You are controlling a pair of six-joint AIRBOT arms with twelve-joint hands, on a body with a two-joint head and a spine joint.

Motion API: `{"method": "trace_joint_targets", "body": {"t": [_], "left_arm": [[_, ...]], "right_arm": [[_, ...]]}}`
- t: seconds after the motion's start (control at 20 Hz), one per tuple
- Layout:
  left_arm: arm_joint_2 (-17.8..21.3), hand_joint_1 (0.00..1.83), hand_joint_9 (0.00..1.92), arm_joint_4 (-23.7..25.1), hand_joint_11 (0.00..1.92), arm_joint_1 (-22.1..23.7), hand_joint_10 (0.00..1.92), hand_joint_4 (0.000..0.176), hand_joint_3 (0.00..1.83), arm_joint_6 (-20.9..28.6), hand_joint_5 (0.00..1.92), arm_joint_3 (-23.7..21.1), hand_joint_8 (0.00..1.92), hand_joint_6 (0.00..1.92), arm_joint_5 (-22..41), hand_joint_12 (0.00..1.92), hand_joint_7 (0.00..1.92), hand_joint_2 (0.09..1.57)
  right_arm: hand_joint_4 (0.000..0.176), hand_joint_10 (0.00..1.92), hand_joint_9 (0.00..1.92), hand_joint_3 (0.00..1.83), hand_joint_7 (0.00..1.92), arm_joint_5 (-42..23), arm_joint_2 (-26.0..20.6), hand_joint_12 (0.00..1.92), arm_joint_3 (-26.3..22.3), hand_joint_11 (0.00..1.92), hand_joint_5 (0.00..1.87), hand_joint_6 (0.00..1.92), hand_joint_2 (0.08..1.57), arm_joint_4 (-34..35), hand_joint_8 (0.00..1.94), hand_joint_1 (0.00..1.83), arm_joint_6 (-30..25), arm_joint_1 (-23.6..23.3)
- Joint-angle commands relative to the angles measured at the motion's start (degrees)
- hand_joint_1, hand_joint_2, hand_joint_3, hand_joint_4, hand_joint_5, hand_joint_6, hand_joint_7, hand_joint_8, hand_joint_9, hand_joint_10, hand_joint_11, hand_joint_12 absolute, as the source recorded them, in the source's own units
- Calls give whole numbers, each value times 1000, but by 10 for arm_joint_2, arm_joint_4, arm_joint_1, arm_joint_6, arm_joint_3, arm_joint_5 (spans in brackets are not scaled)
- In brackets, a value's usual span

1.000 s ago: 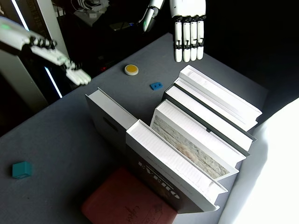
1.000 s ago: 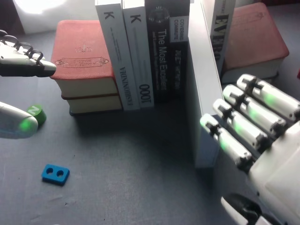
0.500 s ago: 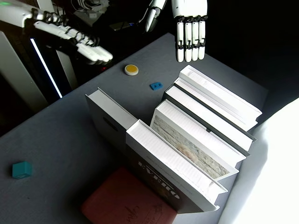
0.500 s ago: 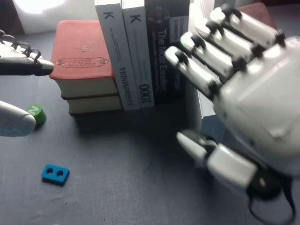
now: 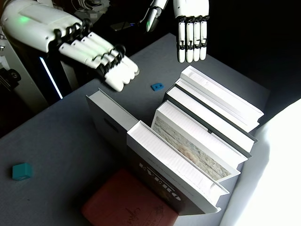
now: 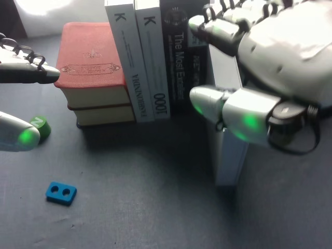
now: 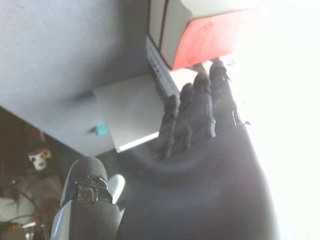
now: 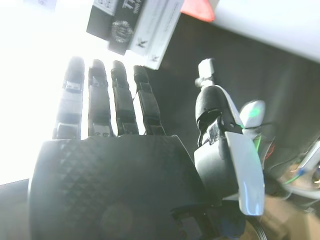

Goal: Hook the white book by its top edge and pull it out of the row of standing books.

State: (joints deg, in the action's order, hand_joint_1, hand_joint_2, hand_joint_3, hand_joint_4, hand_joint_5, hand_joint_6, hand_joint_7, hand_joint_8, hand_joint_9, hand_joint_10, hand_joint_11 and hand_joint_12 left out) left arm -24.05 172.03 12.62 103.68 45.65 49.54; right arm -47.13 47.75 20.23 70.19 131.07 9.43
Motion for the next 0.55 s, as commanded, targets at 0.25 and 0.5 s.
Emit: {"method": "trace_joint_targets", "body": {"t": [0.25,0.5], "left_arm": [[-1,0,0,5,0,9,0,0,0,1,2,2,0,0,-48,0,0,1124],[-1,0,0,5,0,9,0,0,4,1,0,2,0,0,-48,0,0,1143]], "right_arm": [[0,5,159,1,185,78,-29,393,14,0,201,0,1350,-44,1,0,-60,-16],[0,1,154,2,183,105,-41,386,22,0,206,0,1354,-44,1,0,-110,-17]]}}
